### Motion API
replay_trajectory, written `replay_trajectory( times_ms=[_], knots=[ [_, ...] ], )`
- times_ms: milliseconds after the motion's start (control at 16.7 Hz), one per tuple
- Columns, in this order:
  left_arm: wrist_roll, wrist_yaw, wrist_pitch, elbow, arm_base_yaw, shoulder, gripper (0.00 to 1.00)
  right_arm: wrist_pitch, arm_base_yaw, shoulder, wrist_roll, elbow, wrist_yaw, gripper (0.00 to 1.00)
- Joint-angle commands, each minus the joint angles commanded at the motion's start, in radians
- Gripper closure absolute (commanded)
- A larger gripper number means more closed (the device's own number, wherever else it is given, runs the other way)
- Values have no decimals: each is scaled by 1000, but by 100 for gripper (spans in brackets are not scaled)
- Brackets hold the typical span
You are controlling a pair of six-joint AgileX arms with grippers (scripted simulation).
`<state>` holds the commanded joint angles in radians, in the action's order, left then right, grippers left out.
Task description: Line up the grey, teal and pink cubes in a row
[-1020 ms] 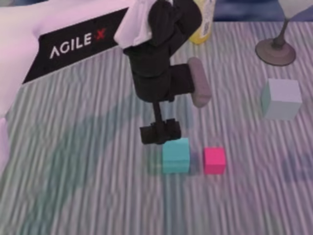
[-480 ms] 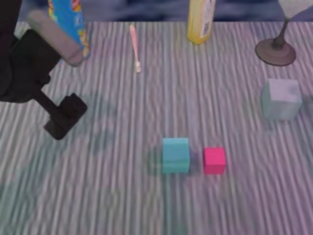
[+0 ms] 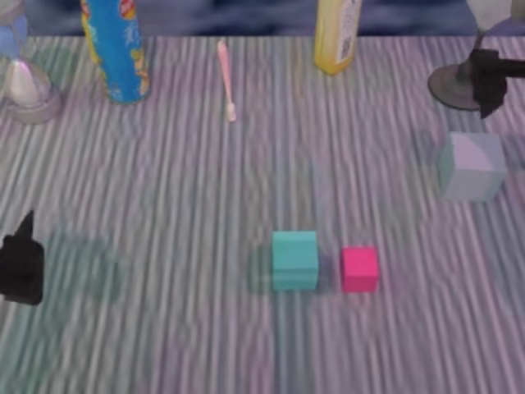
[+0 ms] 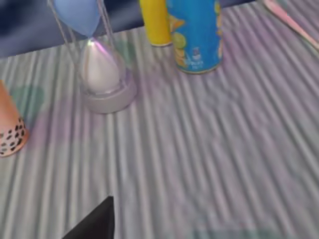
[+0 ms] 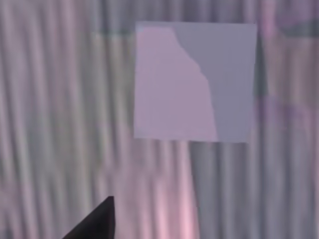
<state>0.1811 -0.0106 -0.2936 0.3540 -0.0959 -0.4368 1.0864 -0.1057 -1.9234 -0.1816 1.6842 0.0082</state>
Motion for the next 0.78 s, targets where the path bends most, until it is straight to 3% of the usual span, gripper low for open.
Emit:
replay_trajectory(
  times_ms=[420, 780],
  knots=[
    [-165, 9, 266, -327, 107, 401, 0, 228, -22, -399, -43, 399, -3, 0],
    [-181, 11, 294, -354, 116, 437, 0, 247, -24, -437, -47, 438, -3, 0]
  ],
)
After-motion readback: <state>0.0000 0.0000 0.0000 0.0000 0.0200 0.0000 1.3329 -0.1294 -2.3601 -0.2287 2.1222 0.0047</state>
